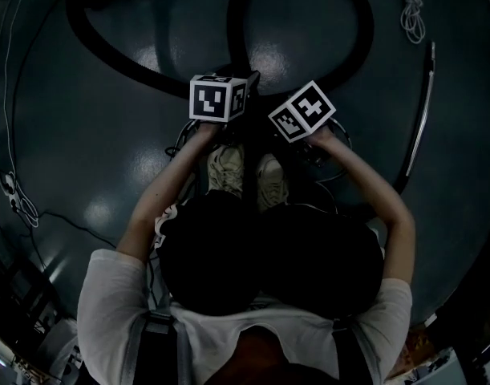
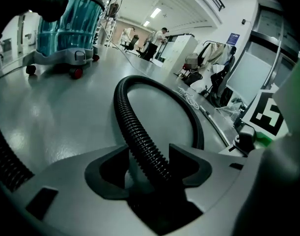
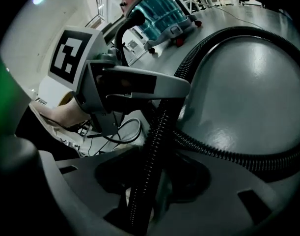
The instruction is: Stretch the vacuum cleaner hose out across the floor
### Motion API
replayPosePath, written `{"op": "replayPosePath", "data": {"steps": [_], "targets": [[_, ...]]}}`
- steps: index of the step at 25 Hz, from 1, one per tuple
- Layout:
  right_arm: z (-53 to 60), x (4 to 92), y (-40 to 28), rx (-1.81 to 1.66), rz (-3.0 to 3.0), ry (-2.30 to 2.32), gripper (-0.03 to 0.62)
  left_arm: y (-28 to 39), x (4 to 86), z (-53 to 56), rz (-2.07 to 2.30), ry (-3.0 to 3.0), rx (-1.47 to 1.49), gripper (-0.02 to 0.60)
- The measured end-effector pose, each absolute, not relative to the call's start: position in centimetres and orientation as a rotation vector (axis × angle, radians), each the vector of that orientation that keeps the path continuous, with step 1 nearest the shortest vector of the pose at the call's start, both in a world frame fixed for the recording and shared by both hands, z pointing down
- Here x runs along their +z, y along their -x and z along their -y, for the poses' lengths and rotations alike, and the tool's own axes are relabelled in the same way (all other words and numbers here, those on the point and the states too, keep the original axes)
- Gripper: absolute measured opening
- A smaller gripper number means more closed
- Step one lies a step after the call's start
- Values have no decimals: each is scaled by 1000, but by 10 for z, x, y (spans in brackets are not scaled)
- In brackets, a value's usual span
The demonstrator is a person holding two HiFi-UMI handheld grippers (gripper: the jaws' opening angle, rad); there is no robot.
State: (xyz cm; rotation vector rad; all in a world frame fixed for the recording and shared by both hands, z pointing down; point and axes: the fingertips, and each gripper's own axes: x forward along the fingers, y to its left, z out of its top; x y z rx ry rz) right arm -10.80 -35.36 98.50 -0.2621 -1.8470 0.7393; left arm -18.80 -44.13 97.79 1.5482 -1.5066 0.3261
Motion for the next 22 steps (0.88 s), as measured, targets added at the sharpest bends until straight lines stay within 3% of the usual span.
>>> {"op": "replayPosePath", "data": {"steps": [4,10,15,22], "targets": [[395,982,123,816,1919,168,176,203,970,481,1584,-1579,283,227],[476,945,176,1058,2120,30,175,246,919,554,1834,-1760,267,221],[537,933,227,1056,2208,-97,175,282,906,544,1943,-1688,193,221],[670,911,268,1175,2360,-516,175,231,942,509,1648,-1730,142,221]]}}
